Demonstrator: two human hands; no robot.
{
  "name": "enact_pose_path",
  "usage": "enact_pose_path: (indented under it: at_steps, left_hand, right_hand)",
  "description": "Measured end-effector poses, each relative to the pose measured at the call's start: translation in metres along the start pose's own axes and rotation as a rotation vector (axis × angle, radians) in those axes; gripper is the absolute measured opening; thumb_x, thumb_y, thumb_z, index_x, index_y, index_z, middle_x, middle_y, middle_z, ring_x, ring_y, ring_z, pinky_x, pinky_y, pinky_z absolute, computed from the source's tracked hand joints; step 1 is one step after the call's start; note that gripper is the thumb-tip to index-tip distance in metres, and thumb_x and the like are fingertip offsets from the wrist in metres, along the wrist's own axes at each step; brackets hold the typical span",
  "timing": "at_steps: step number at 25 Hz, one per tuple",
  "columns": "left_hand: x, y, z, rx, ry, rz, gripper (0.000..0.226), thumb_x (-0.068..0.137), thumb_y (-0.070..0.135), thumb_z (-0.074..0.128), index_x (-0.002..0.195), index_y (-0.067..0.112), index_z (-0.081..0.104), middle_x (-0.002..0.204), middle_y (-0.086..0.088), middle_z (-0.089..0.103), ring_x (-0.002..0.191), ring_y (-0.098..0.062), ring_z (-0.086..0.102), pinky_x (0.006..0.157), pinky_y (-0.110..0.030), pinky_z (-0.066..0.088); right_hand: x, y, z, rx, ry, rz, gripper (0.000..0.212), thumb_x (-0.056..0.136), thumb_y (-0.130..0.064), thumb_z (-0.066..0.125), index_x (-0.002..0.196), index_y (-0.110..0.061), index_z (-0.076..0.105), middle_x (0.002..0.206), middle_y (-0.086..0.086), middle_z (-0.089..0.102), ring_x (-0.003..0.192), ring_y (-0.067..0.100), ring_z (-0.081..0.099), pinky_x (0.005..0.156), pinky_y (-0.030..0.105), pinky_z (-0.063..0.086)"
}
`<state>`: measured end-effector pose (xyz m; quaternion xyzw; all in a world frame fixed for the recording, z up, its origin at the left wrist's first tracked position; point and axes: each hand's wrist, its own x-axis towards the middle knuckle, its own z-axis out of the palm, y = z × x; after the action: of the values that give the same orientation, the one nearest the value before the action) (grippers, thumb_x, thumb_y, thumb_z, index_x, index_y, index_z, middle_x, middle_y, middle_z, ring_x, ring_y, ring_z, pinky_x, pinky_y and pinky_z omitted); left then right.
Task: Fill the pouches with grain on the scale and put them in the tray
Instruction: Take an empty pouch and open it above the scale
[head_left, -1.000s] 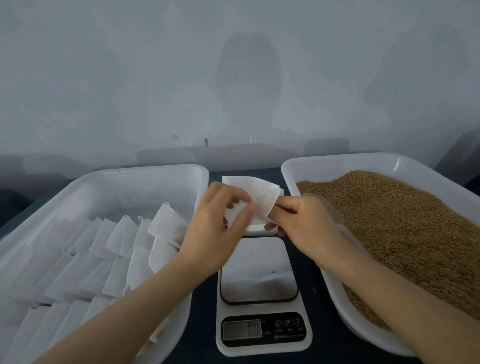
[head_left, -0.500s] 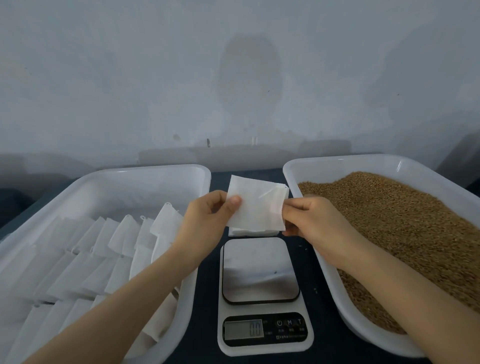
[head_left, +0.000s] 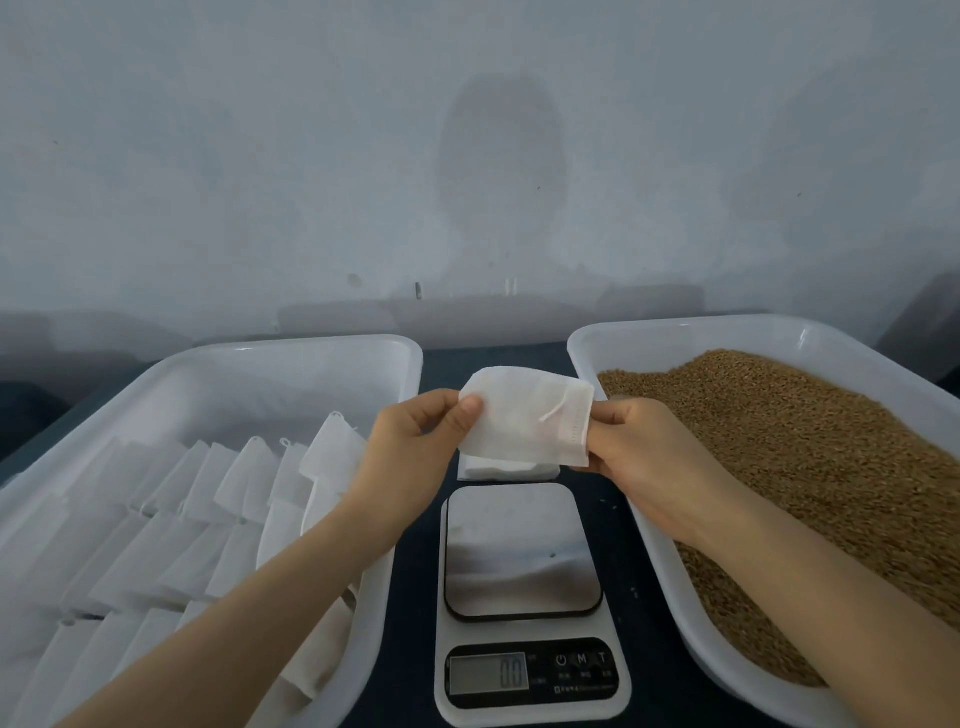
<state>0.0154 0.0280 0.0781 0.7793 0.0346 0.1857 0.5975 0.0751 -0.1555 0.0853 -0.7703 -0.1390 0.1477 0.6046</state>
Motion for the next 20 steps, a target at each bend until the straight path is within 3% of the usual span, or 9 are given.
enact_pose_path:
  at_steps: [3,5,7,8,10,13,15,17,20]
  left_hand:
    - [0.002,-0.003,0.000,0.065,0.030,-0.051,0.030,0.096,0.036,0.051,0.076,0.022,0.069,0.062,0.018,0.063,0.058,0.008,0.054,0.054,-0.003,0.038]
    - [0.004,-0.006,0.001,0.128,0.057,-0.066,0.027,0.096,0.036,0.051,0.079,0.024,0.067,0.061,0.020,0.061,0.057,0.007,0.054,0.052,-0.003,0.037]
    - [0.005,-0.005,0.002,0.148,0.120,-0.074,0.009,0.094,0.038,0.054,0.095,0.031,0.061,0.085,0.025,0.064,0.077,0.011,0.057,0.060,-0.002,0.040]
    - [0.004,-0.004,0.002,0.161,0.131,-0.056,0.020,0.090,0.041,0.058,0.108,0.035,0.053,0.104,0.026,0.060,0.092,0.015,0.053,0.069,-0.002,0.042]
    - [-0.003,-0.004,0.003,0.295,0.082,0.152,0.065,0.078,0.051,0.067,0.133,0.040,0.032,0.132,0.022,0.039,0.118,0.017,0.037,0.092,-0.007,0.038]
    - [-0.011,-0.004,0.011,0.712,-0.105,0.559,0.099,0.068,0.058,0.070,0.146,0.037,0.014,0.149,0.013,0.026,0.143,-0.003,0.014,0.114,-0.023,0.015]
    - [-0.013,-0.004,0.016,0.864,-0.158,0.639,0.099,0.070,0.052,0.075,0.148,0.029,0.019,0.152,0.006,0.032,0.146,-0.013,0.014,0.114,-0.035,0.016]
    - [-0.013,-0.005,0.016,0.852,-0.135,0.638,0.084,0.072,0.044,0.079,0.142,0.021,0.039,0.142,0.004,0.047,0.140,-0.020,0.031,0.109,-0.041,0.025]
    - [-0.012,-0.006,0.015,0.841,-0.125,0.587,0.064,0.074,0.040,0.078,0.130,0.021,0.054,0.126,0.007,0.058,0.124,-0.017,0.046,0.103,-0.034,0.029]
  right_hand:
    - [0.001,0.001,0.000,0.011,-0.006,0.023,0.028,0.081,-0.038,0.070,0.093,-0.013,0.075,0.086,-0.001,0.074,0.089,0.019,0.070,0.090,0.042,0.053]
    - [0.004,0.003,0.001,0.055,-0.029,0.048,0.024,0.087,-0.027,0.066,0.098,-0.007,0.073,0.094,0.003,0.073,0.090,0.019,0.070,0.089,0.041,0.054]
    - [0.004,0.002,0.002,0.078,-0.017,0.066,0.022,0.089,-0.021,0.063,0.100,-0.005,0.072,0.101,0.005,0.072,0.087,0.016,0.070,0.087,0.036,0.056]
    - [0.004,0.002,0.001,0.069,-0.002,0.069,0.020,0.089,-0.021,0.063,0.099,-0.006,0.072,0.101,0.004,0.072,0.085,0.014,0.071,0.085,0.033,0.056]
    - [0.001,0.001,0.002,0.018,0.002,0.068,0.019,0.089,-0.025,0.063,0.096,-0.011,0.074,0.099,0.002,0.072,0.084,0.012,0.071,0.086,0.034,0.056]
    - [-0.005,0.000,0.004,-0.172,-0.040,0.047,0.022,0.086,-0.038,0.062,0.095,-0.022,0.074,0.091,-0.009,0.073,0.081,0.005,0.069,0.089,0.037,0.053]
    - [-0.009,-0.002,0.005,-0.266,-0.061,0.025,0.022,0.086,-0.042,0.059,0.095,-0.027,0.073,0.087,-0.014,0.072,0.078,-0.001,0.067,0.087,0.032,0.053]
    - [-0.010,-0.004,0.006,-0.314,-0.091,0.001,0.018,0.087,-0.042,0.057,0.092,-0.032,0.071,0.083,-0.015,0.071,0.075,-0.003,0.066,0.079,0.024,0.053]
    - [-0.013,-0.006,0.008,-0.385,-0.152,-0.069,0.014,0.089,-0.044,0.052,0.082,-0.040,0.064,0.081,-0.014,0.069,0.075,-0.004,0.064,0.061,0.011,0.046]
